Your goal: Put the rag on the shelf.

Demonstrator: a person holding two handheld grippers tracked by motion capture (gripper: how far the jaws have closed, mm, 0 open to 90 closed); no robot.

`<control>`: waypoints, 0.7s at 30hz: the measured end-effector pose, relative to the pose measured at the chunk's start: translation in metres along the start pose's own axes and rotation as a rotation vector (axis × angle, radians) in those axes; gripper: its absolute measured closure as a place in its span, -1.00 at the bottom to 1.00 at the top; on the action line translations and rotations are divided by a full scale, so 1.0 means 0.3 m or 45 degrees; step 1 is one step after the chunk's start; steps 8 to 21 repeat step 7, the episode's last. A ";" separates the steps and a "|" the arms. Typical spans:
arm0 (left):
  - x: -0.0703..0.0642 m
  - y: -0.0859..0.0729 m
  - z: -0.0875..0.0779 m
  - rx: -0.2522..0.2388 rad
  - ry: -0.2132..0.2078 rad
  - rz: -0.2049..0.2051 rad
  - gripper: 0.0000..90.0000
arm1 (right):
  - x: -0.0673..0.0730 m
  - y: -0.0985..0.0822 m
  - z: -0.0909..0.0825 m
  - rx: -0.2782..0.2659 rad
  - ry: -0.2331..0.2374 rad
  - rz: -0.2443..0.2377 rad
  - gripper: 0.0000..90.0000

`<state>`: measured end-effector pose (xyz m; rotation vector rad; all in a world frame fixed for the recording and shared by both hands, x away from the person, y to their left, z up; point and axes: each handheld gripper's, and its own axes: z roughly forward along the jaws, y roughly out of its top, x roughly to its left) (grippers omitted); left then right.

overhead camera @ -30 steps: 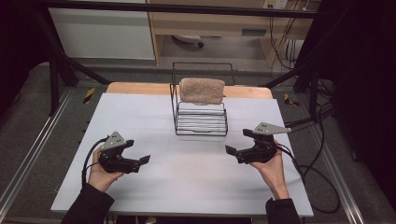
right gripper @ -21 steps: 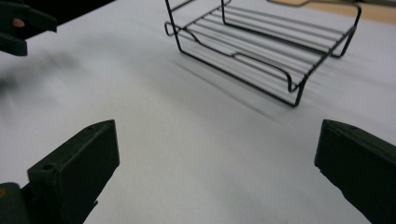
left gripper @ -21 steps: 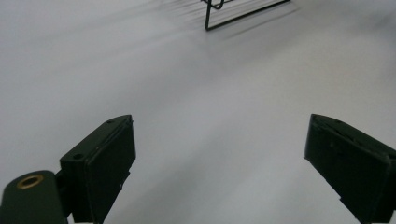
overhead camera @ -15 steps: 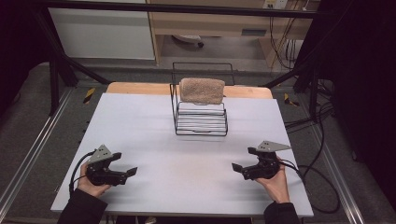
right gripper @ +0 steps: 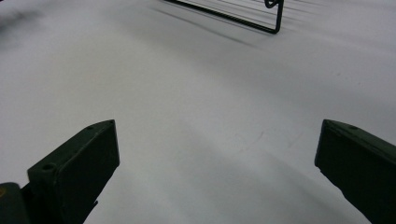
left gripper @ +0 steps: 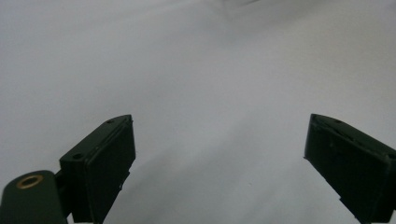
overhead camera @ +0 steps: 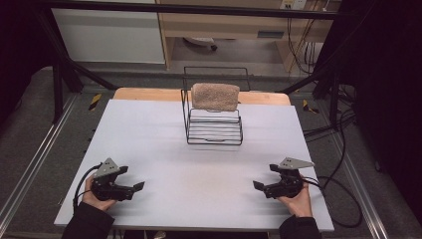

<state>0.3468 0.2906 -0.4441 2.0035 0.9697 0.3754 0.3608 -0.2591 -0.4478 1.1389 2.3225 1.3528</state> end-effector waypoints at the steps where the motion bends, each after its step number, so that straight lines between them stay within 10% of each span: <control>1: 0.001 0.000 -0.001 0.004 0.001 0.002 -0.81 | 0.000 0.000 0.001 0.001 -0.001 -0.002 -0.99; 21: 0.002 -0.001 0.002 0.010 0.000 0.002 -0.81 | 0.001 -0.002 0.002 0.008 0.001 -0.008 -0.99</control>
